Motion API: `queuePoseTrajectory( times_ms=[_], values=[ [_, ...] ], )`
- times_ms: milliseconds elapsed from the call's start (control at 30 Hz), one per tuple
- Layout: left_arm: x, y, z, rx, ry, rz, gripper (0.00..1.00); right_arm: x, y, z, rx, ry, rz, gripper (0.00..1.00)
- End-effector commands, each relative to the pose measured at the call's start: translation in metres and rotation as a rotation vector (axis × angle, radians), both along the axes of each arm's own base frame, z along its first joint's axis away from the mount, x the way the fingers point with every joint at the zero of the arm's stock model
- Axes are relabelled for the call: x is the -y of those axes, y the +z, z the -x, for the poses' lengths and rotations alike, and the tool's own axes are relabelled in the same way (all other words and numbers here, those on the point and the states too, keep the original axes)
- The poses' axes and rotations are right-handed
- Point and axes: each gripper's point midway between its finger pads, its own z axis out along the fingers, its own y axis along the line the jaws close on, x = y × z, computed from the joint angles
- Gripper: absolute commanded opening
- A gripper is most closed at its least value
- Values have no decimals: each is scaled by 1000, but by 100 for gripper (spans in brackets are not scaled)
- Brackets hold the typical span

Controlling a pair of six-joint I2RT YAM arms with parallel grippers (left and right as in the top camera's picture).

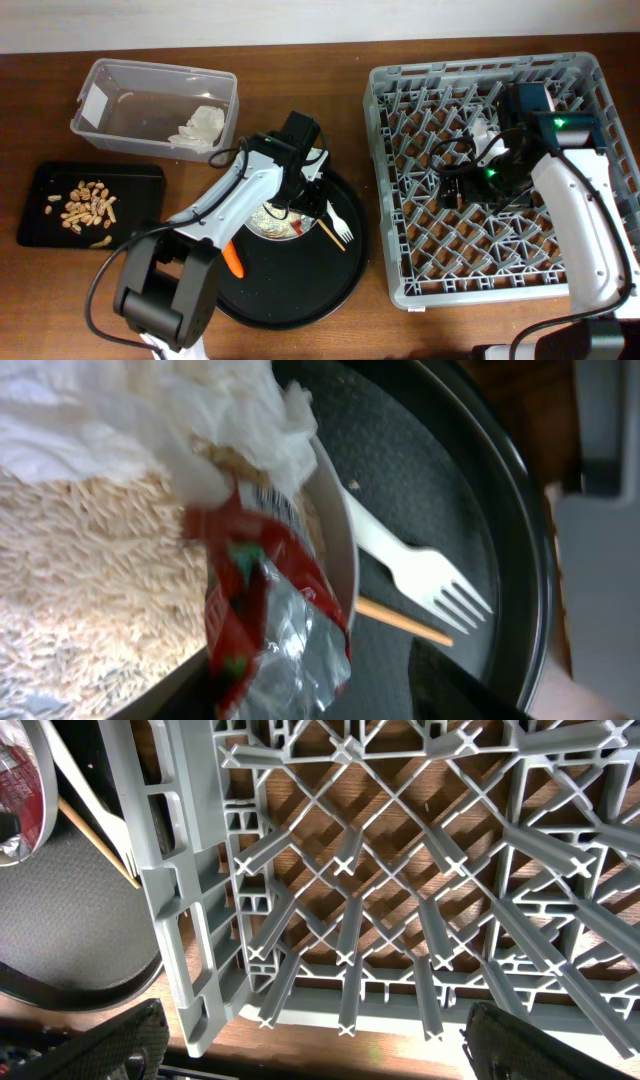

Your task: Sort waste into correct bins and load items into the dishwasher rack

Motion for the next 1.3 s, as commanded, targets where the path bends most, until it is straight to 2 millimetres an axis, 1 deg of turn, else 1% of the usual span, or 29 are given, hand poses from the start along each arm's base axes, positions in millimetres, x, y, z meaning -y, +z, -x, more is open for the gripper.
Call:
queuePoseTrajectory(
  times_ms=[0, 100, 133, 200, 233, 267, 333, 367, 400, 433, 500, 533, 567, 600, 633, 667, 700, 733, 767, 800, 833, 867, 900, 933, 1033, 1067, 1133, 1167, 1267],
  values=[
    [-3, -11, -5, 11, 8, -31, 2, 0, 2, 1, 8, 6, 10, 98],
    [-7, -8, -7, 21, 12, -51, 1, 0, 2, 1, 7, 6, 10, 98],
    [-9, 8, -6, 23, 15, -58, 0, 0, 2, 1, 7, 6, 10, 98],
    [-12, 46, -5, 41, 15, -55, 0, 0, 2, 1, 7, 7, 10, 98],
    [-17, 76, -13, 104, 17, -48, 1, 0, 2, 1, 7, 6, 10, 98],
    [-24, 94, -23, 156, 38, -53, 1, 0, 2, 1, 7, 7, 10, 98],
    [-60, 151, -62, 341, 156, -63, 1, 0, 2, 1, 7, 7, 10, 98],
    [-86, 169, -85, 417, 236, -82, 1, 0, 2, 1, 7, 7, 10, 98],
    [-104, 175, -99, 465, 286, -99, 0, 0, 2, 1, 7, 7, 10, 99],
    [-138, 181, -124, 537, 380, -131, 1, 0, 2, 1, 8, 7, 10, 98],
    [-183, 176, -154, 584, 488, -147, 0, 0, 2, 1, 7, 7, 10, 98],
    [-202, 165, -165, 582, 528, -160, 1, 0, 2, 1, 8, 8, 10, 98],
    [-222, 149, -175, 565, 566, -176, 1, 0, 2, 1, 9, 13, 10, 98],
    [-231, 141, -179, 557, 583, -183, 1, 0, 2, 1, 9, 13, 10, 98],
    [-248, 124, -187, 541, 613, -196, 1, 0, 2, 1, 9, 13, 10, 98],
    [-260, 116, -190, 533, 636, -200, 14, 0, 2, 1, 9, 13, 10, 98],
    [-269, 112, -193, 531, 651, -193, 67, 0, 2, 1, 9, 13, 10, 98],
    [-268, 113, -193, 532, 648, -174, 81, 0, 2, 1, 10, 13, 10, 98],
    [-263, 118, -194, 535, 629, -143, 84, 0, 2, 1, 10, 13, 10, 98],
    [-251, 124, -194, 537, 585, -92, 84, 0, 2, 1, 11, 13, 10, 98],
    [-230, 131, -187, 518, 542, -18, 84, 0, 2, 1, 11, 13, 10, 98],
    [-203, 134, -176, 472, 487, 56, 79, 0, 2, 1, 11, 13, 10, 98],
    [-169, 133, -163, 415, 422, 105, 77, 0, 2, 1, 11, 13, 10, 98],
    [-144, 127, -150, 365, 372, 109, 76, 0, 2, 1, 12, 13, 10, 98],
    [-61, 91, -109, 259, 178, 78, 76, 0, 2, 1, 12, 13, 10, 98],
    [-49, 76, -100, 258, 142, 38, 76, 0, 2, 1, 11, 13, 10, 98],
    [-15, 35, -71, 228, 45, 14, 75, 0, 2, 1, 11, 13, 10, 98],
    [-11, 24, -69, 241, 35, 9, 75, 0, 2, 1, 11, 13, 10, 98],
    [-21, 2, -75, 293, 77, -44, 72, 0, 2, 2, 8, 13, 10, 98]
  ],
)
